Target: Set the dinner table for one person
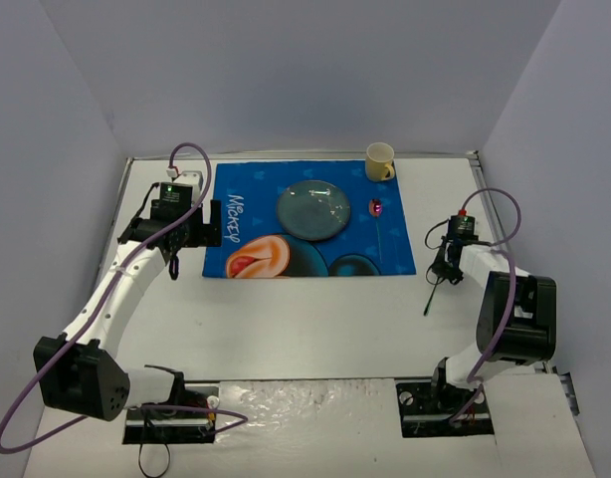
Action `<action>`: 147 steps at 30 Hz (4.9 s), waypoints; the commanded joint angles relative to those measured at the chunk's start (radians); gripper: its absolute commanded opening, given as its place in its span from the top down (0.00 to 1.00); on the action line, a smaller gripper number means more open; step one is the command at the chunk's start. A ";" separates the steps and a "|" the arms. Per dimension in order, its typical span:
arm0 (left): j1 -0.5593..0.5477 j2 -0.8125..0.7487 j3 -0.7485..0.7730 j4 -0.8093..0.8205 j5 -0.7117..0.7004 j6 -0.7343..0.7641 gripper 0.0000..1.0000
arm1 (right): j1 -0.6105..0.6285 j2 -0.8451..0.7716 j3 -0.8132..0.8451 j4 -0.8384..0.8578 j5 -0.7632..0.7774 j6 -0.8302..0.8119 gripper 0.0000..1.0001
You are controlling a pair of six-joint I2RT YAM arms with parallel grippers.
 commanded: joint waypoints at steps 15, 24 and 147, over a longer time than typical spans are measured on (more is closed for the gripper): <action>0.007 -0.085 -0.014 0.004 -0.049 -0.020 0.03 | 0.610 0.074 0.683 -0.132 0.089 0.173 1.00; 0.018 -0.228 -0.112 -0.022 -0.178 -0.036 0.03 | 0.832 0.442 1.058 -0.132 0.047 0.272 1.00; -0.194 0.138 -0.020 0.231 -0.165 -0.231 0.03 | 0.454 -0.871 -0.017 0.097 0.462 0.001 0.00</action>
